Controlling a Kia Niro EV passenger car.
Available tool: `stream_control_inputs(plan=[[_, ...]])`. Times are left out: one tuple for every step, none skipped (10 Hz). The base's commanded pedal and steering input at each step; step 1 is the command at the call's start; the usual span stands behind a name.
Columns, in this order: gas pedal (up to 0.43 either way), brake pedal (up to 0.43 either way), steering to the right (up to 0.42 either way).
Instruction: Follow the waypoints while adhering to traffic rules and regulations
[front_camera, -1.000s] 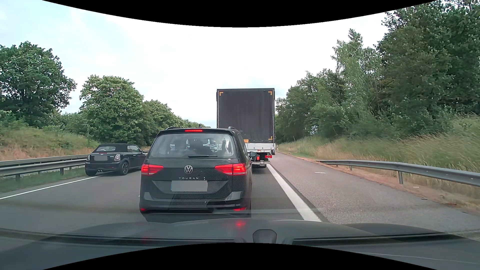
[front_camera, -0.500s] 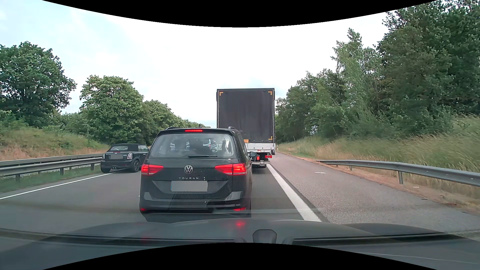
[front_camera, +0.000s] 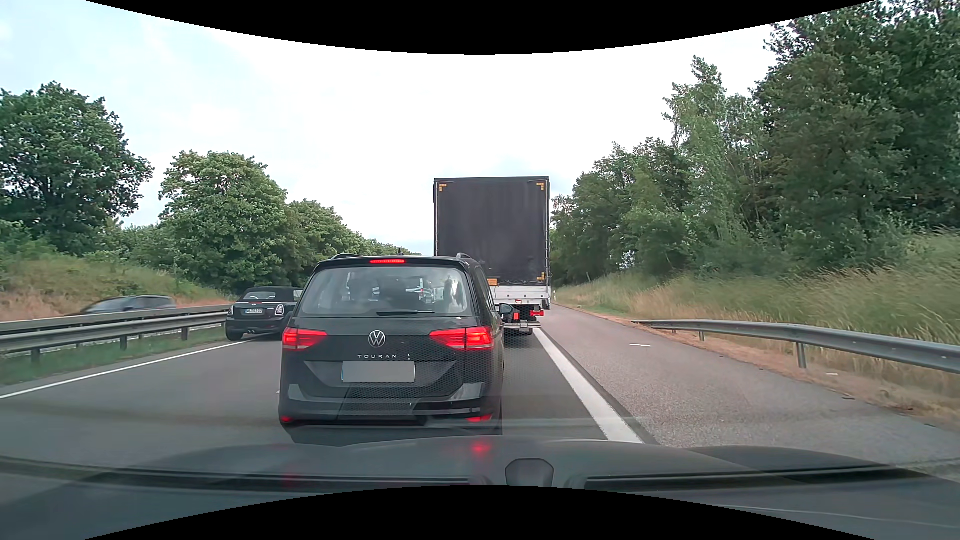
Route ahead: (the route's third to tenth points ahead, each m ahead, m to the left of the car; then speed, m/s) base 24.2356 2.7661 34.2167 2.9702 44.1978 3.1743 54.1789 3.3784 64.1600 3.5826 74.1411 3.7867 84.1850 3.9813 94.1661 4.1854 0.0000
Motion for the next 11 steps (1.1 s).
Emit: stream_control_inputs(plan=[[0.000, 0.232, -0.013], [0.000, 0.232, -0.013], [0.000, 0.232, -0.013], [0.000, 0.232, -0.012], [0.000, 0.232, -0.012], [0.000, 0.232, -0.012], [0.000, 0.232, -0.012], [0.000, 0.232, -0.012], [0.000, 0.232, -0.012], [0.000, 0.232, -0.012], [0.000, 0.232, -0.012]])
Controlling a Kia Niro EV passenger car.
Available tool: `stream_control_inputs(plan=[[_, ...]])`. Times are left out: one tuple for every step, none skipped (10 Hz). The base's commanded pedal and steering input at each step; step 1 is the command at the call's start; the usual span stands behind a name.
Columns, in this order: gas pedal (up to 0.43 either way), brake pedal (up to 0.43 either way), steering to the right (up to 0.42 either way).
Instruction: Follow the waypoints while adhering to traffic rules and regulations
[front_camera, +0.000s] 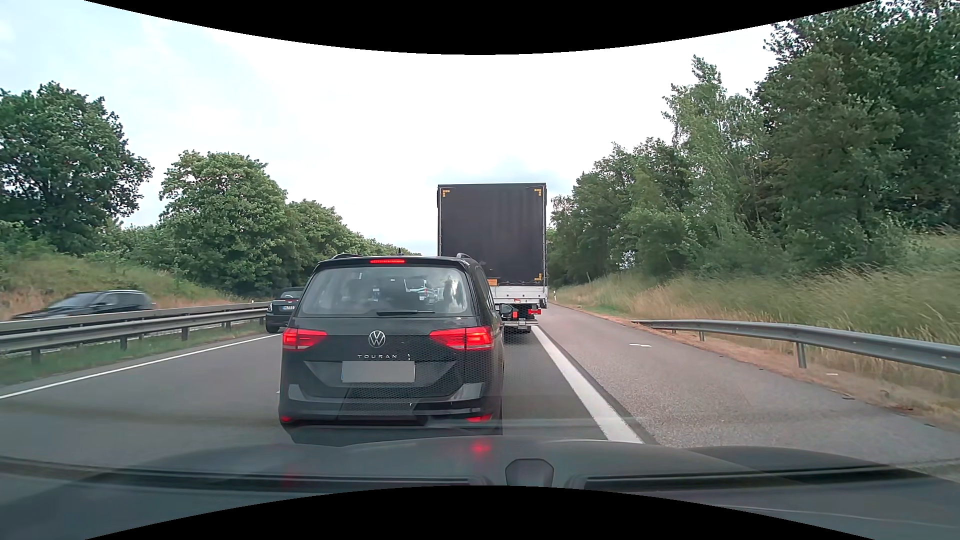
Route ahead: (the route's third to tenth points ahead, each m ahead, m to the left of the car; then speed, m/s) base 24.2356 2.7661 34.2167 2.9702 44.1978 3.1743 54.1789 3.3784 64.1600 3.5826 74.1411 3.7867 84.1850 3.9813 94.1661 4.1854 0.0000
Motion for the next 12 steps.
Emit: stream_control_inputs(plan=[[0.000, 0.232, -0.012], [0.000, 0.232, -0.012], [0.000, 0.232, -0.012], [0.000, 0.232, -0.012], [0.000, 0.232, -0.012], [0.000, 0.226, -0.012], [0.000, 0.232, -0.012], [0.000, 0.232, -0.011], [0.000, 0.232, -0.008], [0.000, 0.226, -0.004], [0.000, 0.213, 0.000], [0.000, 0.195, 0.000]])
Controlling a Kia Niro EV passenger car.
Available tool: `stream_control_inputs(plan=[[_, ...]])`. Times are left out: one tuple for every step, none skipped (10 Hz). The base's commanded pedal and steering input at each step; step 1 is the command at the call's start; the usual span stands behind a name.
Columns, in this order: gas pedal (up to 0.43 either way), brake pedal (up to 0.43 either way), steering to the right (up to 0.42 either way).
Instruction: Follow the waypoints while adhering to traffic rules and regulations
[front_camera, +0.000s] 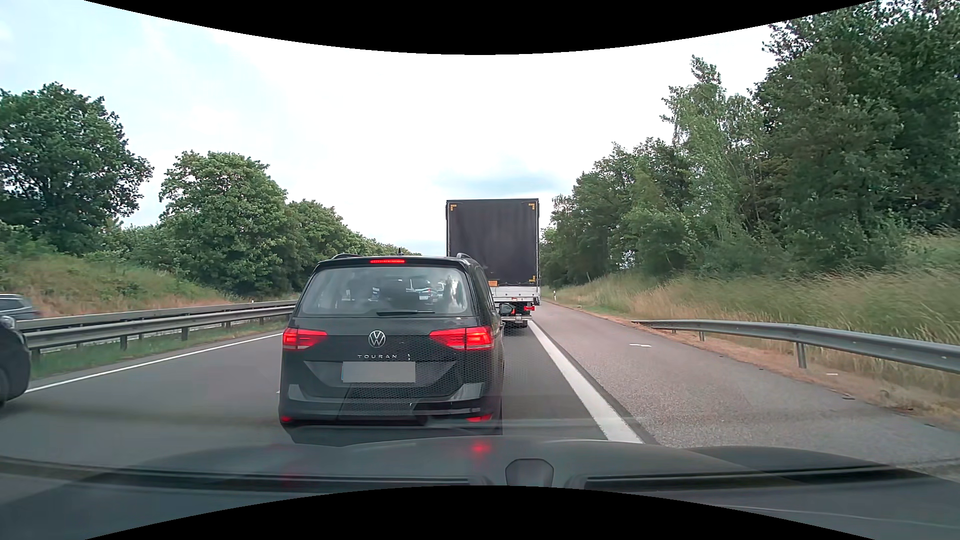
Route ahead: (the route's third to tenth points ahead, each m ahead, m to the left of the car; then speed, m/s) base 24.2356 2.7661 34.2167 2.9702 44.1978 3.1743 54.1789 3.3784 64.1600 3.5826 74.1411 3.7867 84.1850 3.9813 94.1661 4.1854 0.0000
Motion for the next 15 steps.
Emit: stream_control_inputs(plan=[[0.000, 0.171, -0.001], [0.000, 0.152, -0.001], [0.000, 0.122, -0.001], [0.000, 0.104, -0.001], [0.000, 0.098, -0.001], [0.000, 0.098, -0.001], [0.000, 0.098, -0.001], [0.000, 0.104, -0.001], [0.000, 0.104, -0.002], [0.000, 0.104, -0.002], [0.000, 0.098, -0.002], [0.000, 0.091, -0.001], [0.000, 0.091, -0.001], [0.000, 0.091, -0.001], [0.000, 0.091, -0.001]])
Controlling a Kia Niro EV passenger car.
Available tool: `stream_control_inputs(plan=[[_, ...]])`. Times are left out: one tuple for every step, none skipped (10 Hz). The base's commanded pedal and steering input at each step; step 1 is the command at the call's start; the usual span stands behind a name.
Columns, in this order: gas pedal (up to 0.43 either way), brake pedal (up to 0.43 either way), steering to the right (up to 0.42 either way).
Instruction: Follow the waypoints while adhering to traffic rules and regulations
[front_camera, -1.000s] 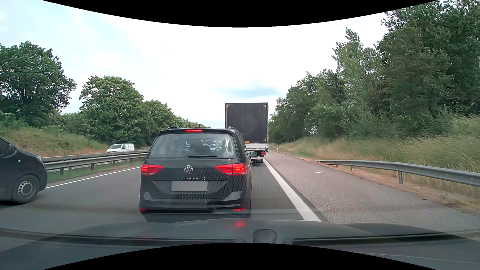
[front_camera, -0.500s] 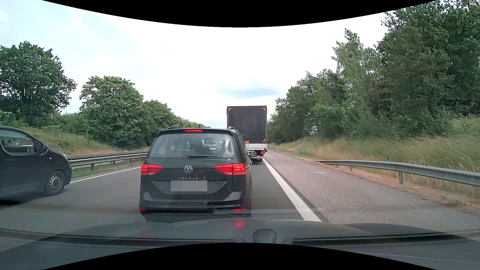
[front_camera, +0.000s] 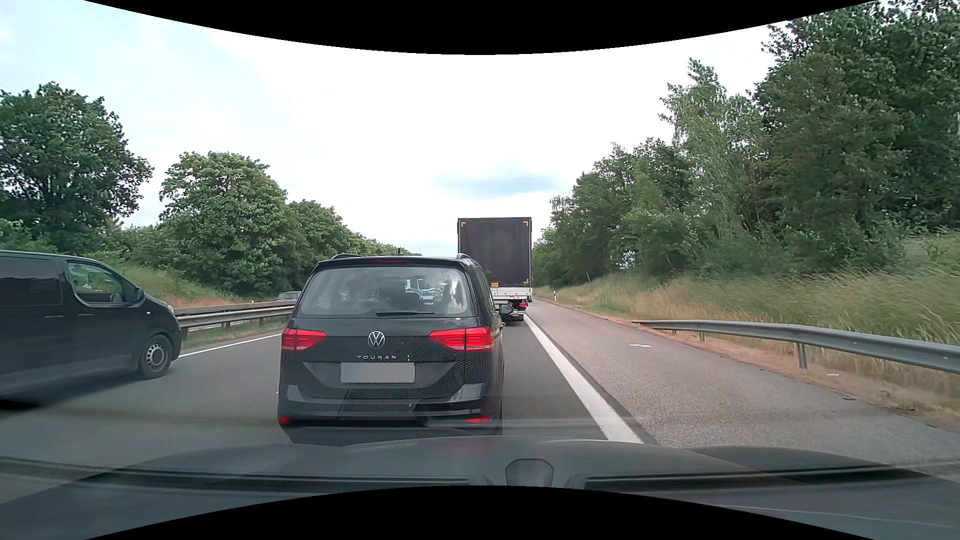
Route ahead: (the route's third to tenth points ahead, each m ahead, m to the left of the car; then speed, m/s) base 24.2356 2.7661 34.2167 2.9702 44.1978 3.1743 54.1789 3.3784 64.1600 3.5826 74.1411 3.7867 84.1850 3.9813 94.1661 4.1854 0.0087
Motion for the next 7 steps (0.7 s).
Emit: stream_control_inputs(plan=[[0.000, 0.091, -0.001], [0.000, 0.091, -0.001], [0.000, 0.098, -0.001], [0.000, 0.091, -0.001], [0.000, 0.085, -0.001], [0.000, 0.037, -0.001], [0.000, 0.000, -0.002]])
